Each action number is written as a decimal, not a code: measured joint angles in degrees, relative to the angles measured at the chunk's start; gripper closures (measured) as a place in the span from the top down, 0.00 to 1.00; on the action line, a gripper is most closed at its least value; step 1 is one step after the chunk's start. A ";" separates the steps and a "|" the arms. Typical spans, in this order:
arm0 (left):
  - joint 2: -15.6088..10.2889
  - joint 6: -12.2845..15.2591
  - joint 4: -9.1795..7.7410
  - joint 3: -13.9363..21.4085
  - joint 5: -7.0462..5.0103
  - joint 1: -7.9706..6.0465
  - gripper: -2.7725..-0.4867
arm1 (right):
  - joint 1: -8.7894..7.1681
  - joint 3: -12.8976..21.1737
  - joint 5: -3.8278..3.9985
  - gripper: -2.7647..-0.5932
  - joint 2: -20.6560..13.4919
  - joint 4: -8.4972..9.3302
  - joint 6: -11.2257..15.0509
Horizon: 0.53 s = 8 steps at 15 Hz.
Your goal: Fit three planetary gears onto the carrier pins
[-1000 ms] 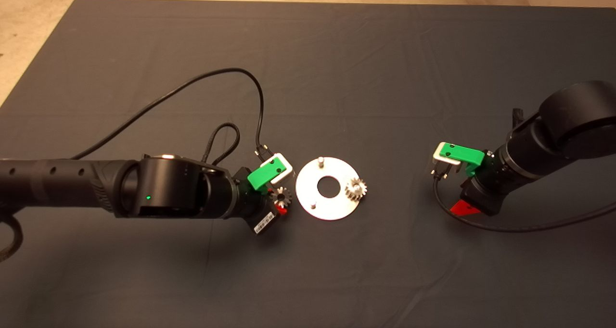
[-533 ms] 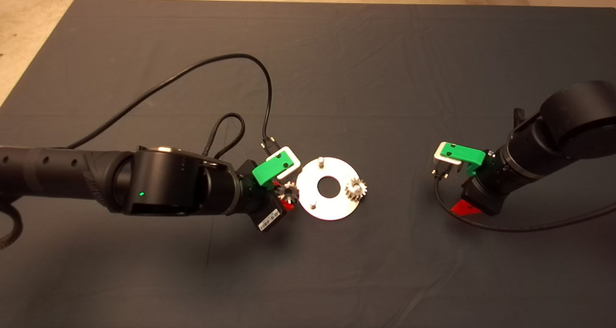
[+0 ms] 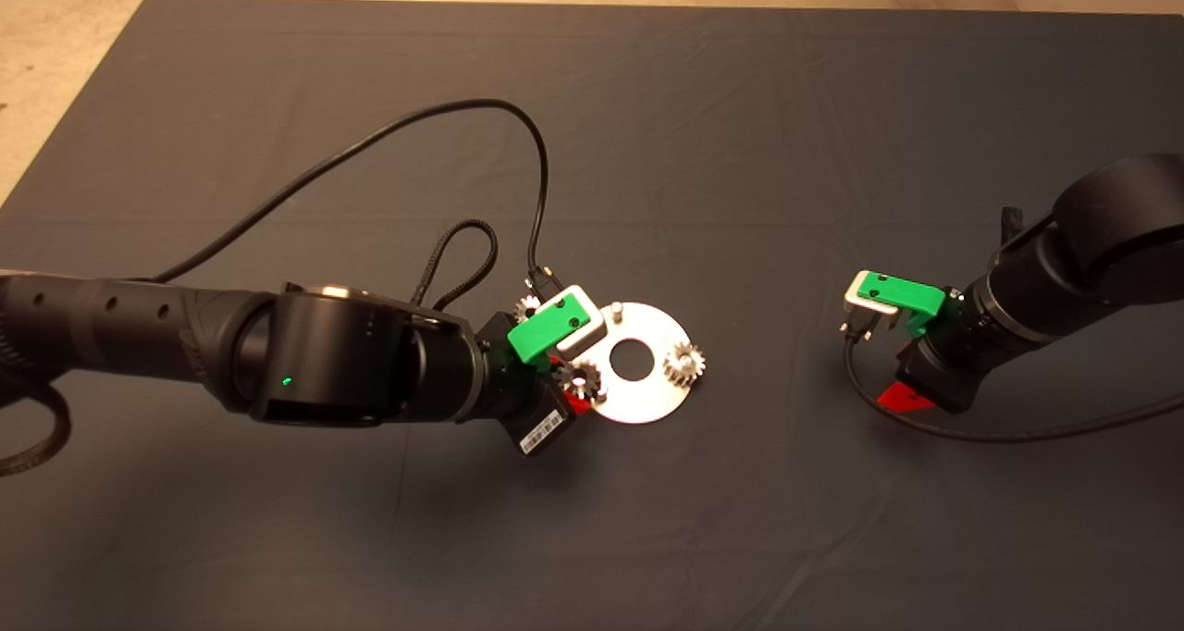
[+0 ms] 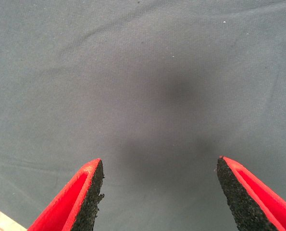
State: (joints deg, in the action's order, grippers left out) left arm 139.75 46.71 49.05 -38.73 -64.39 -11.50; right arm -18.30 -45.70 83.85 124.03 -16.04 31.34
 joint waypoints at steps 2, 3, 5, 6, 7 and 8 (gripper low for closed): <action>0.58 0.03 0.00 0.09 0.32 0.00 0.08 | -0.03 0.00 0.02 0.53 -0.07 0.00 0.02; 0.64 0.20 0.02 0.15 0.41 0.00 0.08 | -0.18 0.00 -0.02 0.53 -0.07 0.00 0.02; 0.77 0.20 0.09 0.15 0.40 0.01 0.08 | -0.66 0.00 -0.02 0.53 -0.07 0.00 0.00; 1.10 0.20 0.26 0.15 0.47 0.01 0.08 | -0.68 0.00 0.00 0.53 -0.07 0.00 0.00; 1.31 0.22 0.46 0.15 0.81 0.01 0.08 | -0.70 0.00 0.00 0.53 -0.05 0.00 -0.13; 1.56 0.24 0.67 0.15 1.24 0.01 0.08 | -0.77 0.00 -0.01 0.53 -0.07 0.00 -0.26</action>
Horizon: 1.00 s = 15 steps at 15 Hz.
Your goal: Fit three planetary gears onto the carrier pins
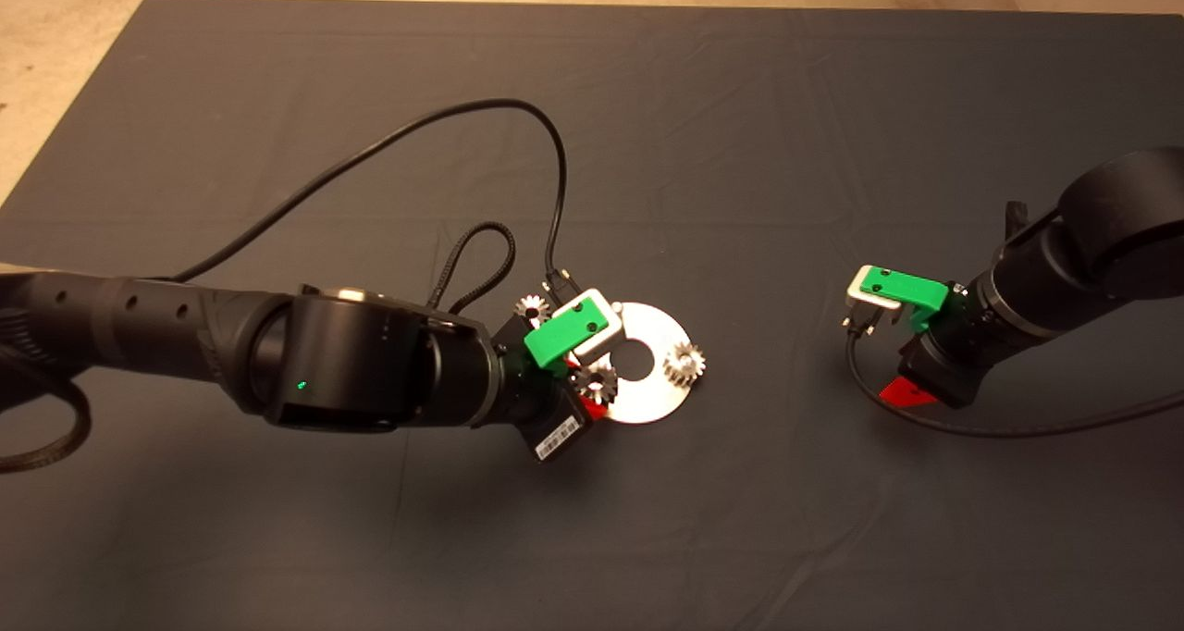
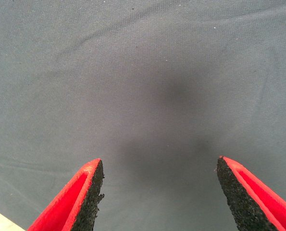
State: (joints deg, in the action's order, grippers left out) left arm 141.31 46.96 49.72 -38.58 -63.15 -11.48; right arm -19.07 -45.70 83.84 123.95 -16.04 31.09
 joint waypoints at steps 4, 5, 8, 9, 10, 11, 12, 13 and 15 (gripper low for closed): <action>0.18 -0.07 2.87 -1.58 2.54 0.02 0.08 | 0.00 0.00 0.01 0.53 0.00 0.00 -0.17; 0.44 -0.10 3.28 -2.36 2.62 0.05 0.08 | 0.00 0.00 0.05 0.53 0.00 0.00 -0.17; 0.90 -0.52 3.48 -2.76 2.86 0.05 0.08 | 0.00 0.00 0.03 0.53 0.02 0.00 -0.27; 0.92 -1.03 3.50 -2.76 2.93 0.05 0.08 | 0.00 0.00 0.06 0.53 0.00 0.00 -0.38; 0.87 -1.26 3.48 -2.76 2.90 0.05 0.08 | 0.00 0.00 0.06 0.53 0.00 0.00 -0.38; 0.86 -1.23 3.48 -2.76 2.90 0.05 0.08 | -0.02 0.00 0.04 0.53 0.00 0.00 -0.39; 0.87 -1.23 3.48 -2.76 2.90 0.07 0.08 | -0.17 -0.02 0.06 0.53 0.01 0.00 -0.41; 0.87 -1.23 3.61 -2.76 2.90 0.28 0.08 | -0.41 -0.17 -0.01 0.53 0.02 0.00 -0.41; 0.92 -1.23 3.65 -2.76 2.93 1.68 0.07 | -0.61 -0.51 0.04 0.53 0.02 0.00 -0.46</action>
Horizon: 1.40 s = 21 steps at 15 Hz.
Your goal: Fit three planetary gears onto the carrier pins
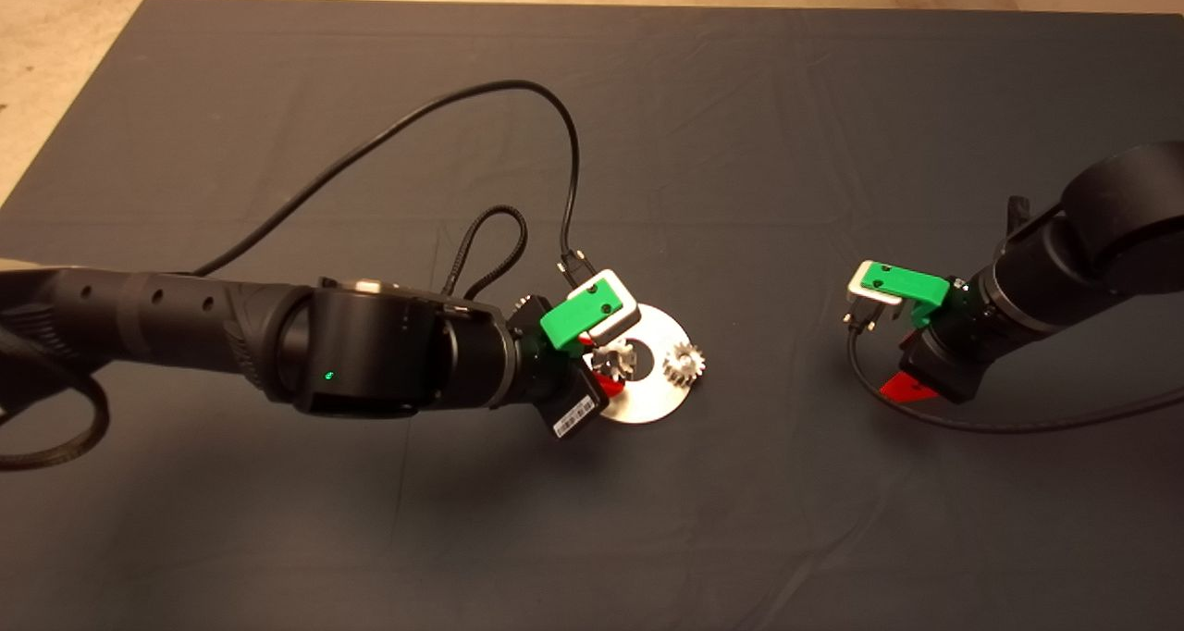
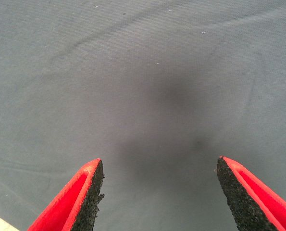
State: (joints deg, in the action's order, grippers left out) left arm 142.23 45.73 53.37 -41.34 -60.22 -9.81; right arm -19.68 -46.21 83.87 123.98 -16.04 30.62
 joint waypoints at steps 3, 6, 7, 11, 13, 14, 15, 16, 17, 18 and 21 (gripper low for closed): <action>-0.02 0.00 0.48 0.00 -0.02 1.03 0.07 | 0.00 0.00 -0.02 0.53 0.02 0.00 -0.15; -0.06 0.00 1.06 0.00 0.02 1.87 0.07 | -0.02 -0.01 0.06 0.53 0.00 0.00 -0.17; -0.29 0.00 1.06 0.02 0.04 1.88 0.07 | -0.28 -0.01 0.04 0.53 0.00 0.01 -0.17; -0.48 -0.02 1.37 0.30 0.02 1.90 0.07 | -2.07 -0.04 0.09 0.53 0.00 0.01 -0.17; -0.52 -0.04 2.02 0.30 0.06 2.01 0.07 | -2.07 -0.04 0.13 0.53 -0.02 0.01 -0.17; -0.73 -0.11 2.26 0.30 0.05 2.19 0.07 | -2.07 -0.04 0.20 0.53 -0.02 0.01 -0.17; -0.96 -0.20 2.58 0.30 0.06 2.87 0.07 | -2.07 -0.04 0.22 0.53 0.02 0.01 -0.17; -1.00 -0.83 2.61 0.30 0.00 3.90 0.07 | -2.07 -0.04 0.20 0.53 0.02 0.01 -0.17; -0.96 -1.07 2.61 0.30 0.02 4.75 0.07 | -2.07 -0.04 0.22 0.53 0.04 0.01 -0.17; -0.99 -1.07 2.61 0.30 0.00 4.88 0.07 | -2.07 -0.04 0.24 0.53 0.11 0.01 -0.17; -1.07 -1.13 3.22 0.30 0.05 4.86 0.07 | -2.07 -0.04 0.33 0.53 0.13 0.01 -0.15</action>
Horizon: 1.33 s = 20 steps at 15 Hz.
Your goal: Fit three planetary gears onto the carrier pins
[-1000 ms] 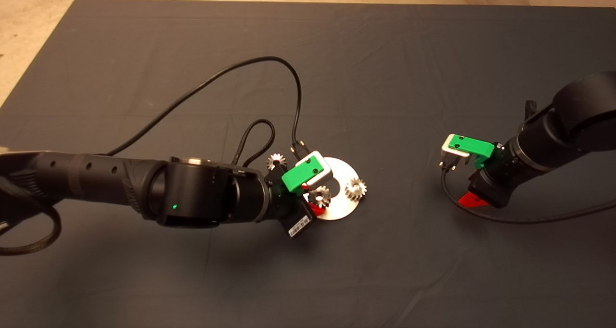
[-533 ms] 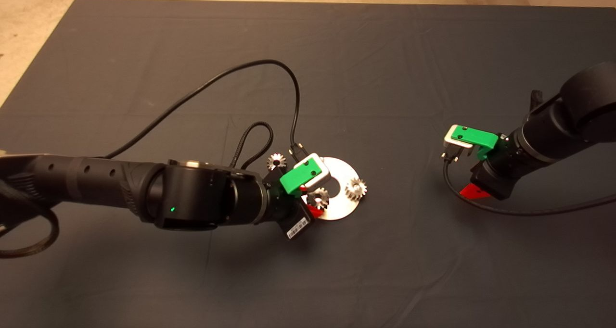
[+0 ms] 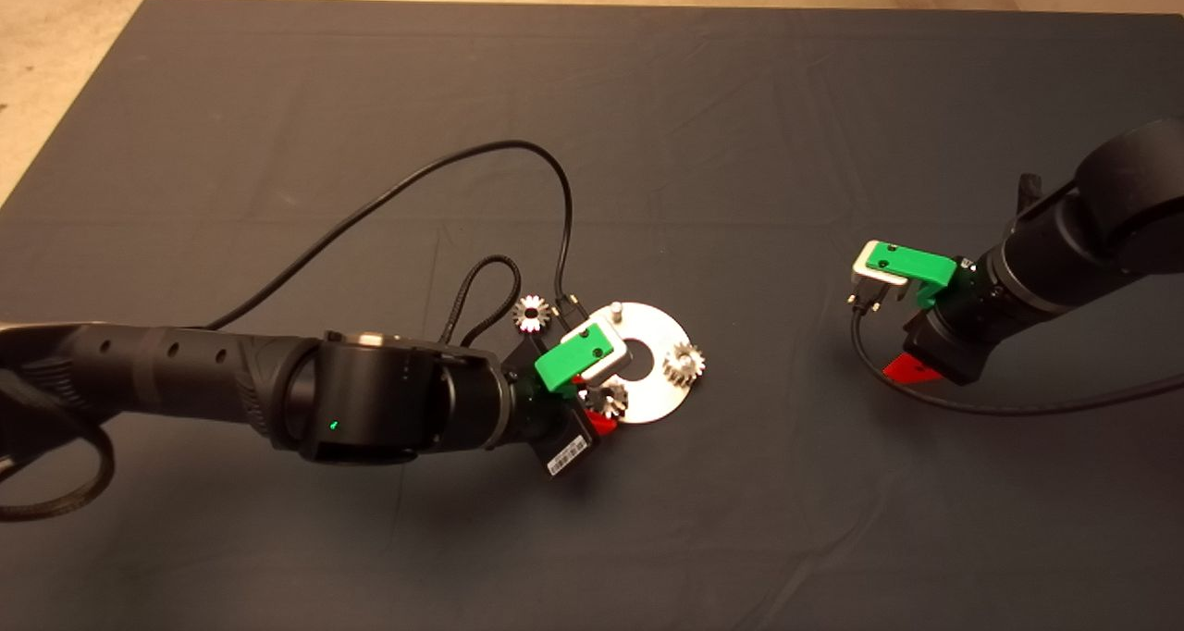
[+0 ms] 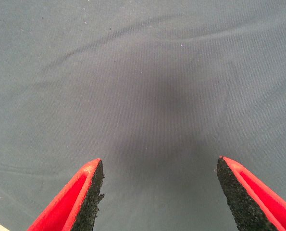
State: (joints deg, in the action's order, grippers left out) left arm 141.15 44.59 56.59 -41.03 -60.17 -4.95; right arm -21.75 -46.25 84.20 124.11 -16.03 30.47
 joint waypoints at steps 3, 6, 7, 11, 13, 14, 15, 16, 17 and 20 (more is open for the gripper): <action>-0.02 -0.57 0.07 -0.02 -0.02 0.00 0.07 | 0.00 0.00 -0.02 0.53 0.01 0.00 -0.02; -0.02 -0.77 0.07 -0.26 0.12 0.00 0.07 | 0.00 0.00 -0.02 0.53 0.00 0.00 -0.02; -0.02 -0.94 0.07 -0.63 0.50 0.00 0.07 | 0.00 0.00 0.02 0.53 0.00 0.00 -0.02; -0.02 -2.32 0.13 -2.02 1.60 0.00 0.07 | 0.00 0.00 0.04 0.53 -0.02 0.00 -0.02; -0.04 -2.73 0.18 -2.07 1.66 0.00 0.07 | 0.00 0.00 0.02 0.53 -0.02 0.00 -0.02; -0.04 -2.73 0.19 -2.07 1.68 0.00 0.07 | 0.00 0.00 0.04 0.53 -0.02 0.00 -0.02; -0.04 -2.83 0.18 -2.07 1.68 0.00 0.07 | 0.00 0.00 0.04 0.53 -0.02 0.00 -0.02; -0.04 -2.97 0.19 -2.07 1.68 0.00 0.07 | 0.00 0.00 0.04 0.53 -0.02 0.00 -0.02; -0.06 -2.97 0.18 -2.07 1.68 0.00 0.07 | 0.00 0.00 0.05 0.53 -0.02 0.00 -0.02; -0.11 -2.97 0.22 -2.07 1.71 0.10 0.07 | -0.11 0.00 0.09 0.53 0.00 0.01 -0.02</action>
State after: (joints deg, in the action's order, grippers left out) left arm 141.05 41.62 56.81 -43.11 -58.47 -4.85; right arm -21.86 -46.25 84.29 124.11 -16.02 30.45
